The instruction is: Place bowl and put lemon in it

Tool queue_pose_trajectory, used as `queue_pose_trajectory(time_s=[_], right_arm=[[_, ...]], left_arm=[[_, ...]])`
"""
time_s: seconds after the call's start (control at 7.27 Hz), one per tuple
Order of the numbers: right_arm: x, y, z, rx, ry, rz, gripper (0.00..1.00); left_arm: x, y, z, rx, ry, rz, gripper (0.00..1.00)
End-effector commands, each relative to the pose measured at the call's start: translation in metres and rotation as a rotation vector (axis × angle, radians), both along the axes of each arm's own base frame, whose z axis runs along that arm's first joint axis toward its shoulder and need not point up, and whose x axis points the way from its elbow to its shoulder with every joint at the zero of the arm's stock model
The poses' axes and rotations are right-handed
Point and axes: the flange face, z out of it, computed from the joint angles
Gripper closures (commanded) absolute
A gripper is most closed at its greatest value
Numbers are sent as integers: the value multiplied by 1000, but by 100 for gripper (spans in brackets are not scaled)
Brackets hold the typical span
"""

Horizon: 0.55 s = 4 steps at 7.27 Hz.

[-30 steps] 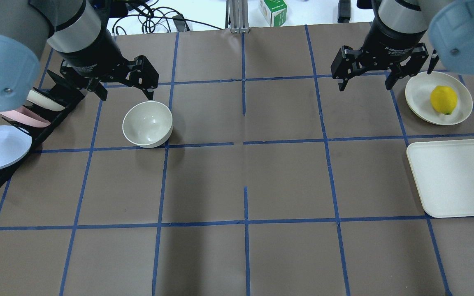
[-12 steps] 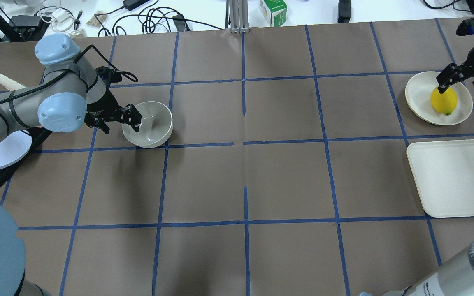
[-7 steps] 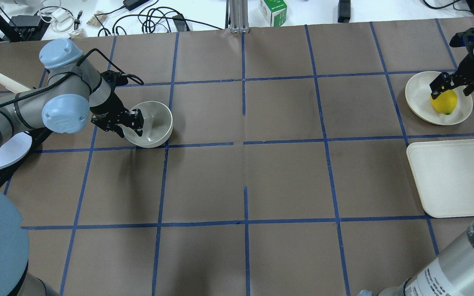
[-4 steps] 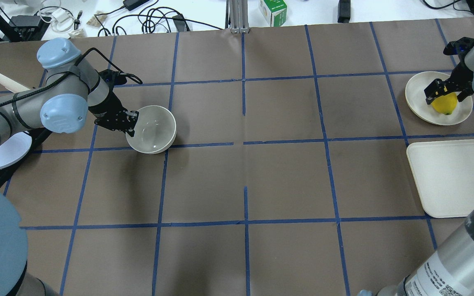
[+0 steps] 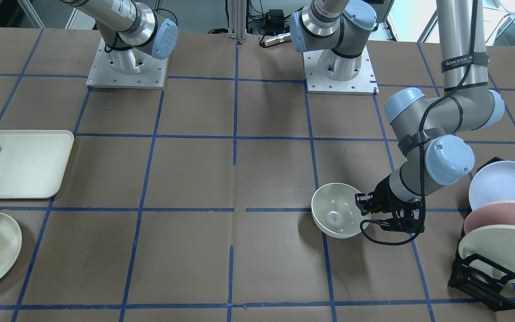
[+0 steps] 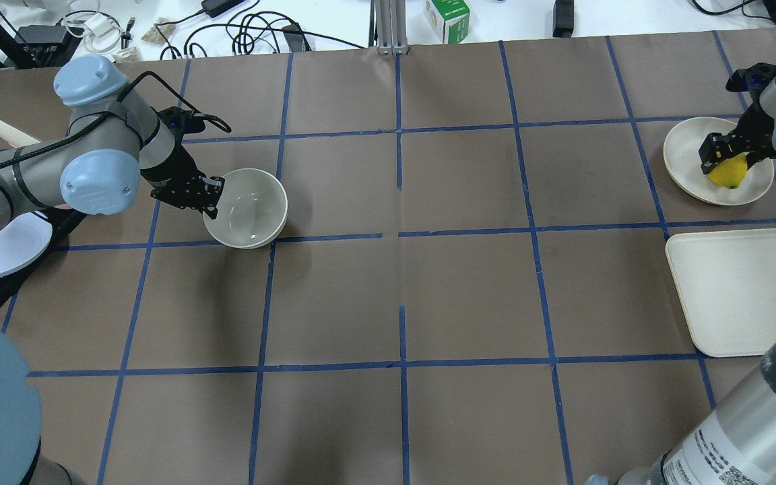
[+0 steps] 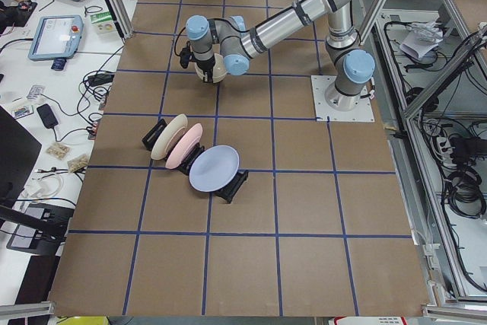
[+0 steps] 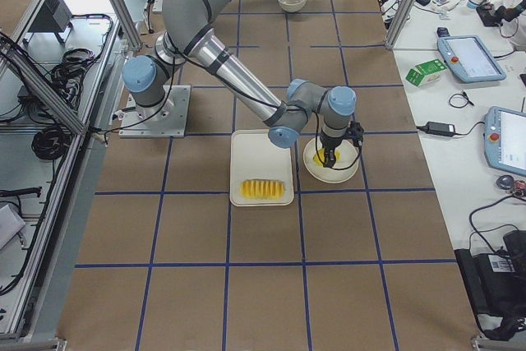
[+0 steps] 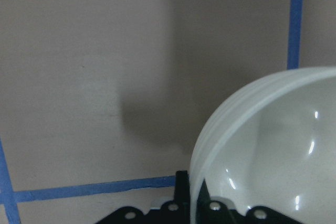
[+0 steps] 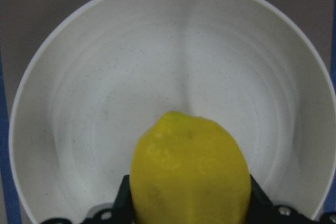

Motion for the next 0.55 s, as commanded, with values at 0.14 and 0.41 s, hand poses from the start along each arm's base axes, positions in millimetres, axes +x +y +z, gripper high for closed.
queue_pose_trajectory(time_s=[0.14,0.41], right_arm=[[5,6,47,12,-1,0,100],[15,10,85,35,-22,9,100]], left_arm=[[-88,20,25,-7,-1,50,100],[-193,41,14,18,-15,176,100]])
